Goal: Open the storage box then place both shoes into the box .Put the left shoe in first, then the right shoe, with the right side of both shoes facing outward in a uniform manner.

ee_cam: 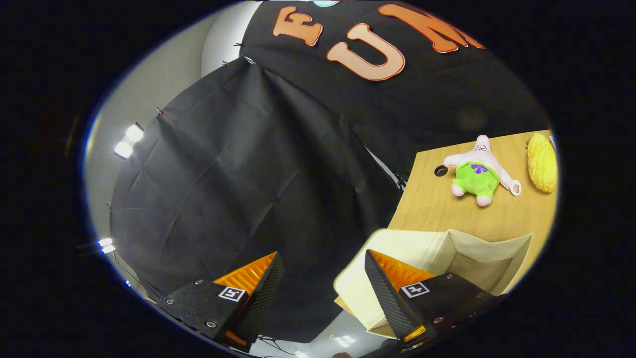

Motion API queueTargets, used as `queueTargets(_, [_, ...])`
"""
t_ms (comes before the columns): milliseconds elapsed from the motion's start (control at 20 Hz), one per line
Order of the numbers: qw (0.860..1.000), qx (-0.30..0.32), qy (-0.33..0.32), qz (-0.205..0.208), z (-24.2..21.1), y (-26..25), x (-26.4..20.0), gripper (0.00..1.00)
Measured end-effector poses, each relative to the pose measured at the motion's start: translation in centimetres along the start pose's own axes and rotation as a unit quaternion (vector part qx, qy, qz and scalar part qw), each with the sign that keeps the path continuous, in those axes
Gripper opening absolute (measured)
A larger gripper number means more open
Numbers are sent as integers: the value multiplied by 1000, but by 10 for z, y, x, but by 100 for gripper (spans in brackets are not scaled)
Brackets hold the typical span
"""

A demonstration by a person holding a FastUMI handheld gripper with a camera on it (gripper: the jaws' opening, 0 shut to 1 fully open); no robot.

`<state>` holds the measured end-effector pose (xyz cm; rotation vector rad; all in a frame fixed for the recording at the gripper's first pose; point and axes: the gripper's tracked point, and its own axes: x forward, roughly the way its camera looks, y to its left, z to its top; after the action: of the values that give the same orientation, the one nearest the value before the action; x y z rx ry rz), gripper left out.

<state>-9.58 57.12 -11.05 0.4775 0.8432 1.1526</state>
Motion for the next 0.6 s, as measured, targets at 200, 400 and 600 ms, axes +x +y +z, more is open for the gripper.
queueTargets(200, [999, -9, -28, -20, 14, -14, -11, 98])
queueTargets(400, [997, -22, -55, -57, 24, -40, -33, 98])
queueTargets(600, [989, -35, -83, -114, 29, -82, -58, 98])
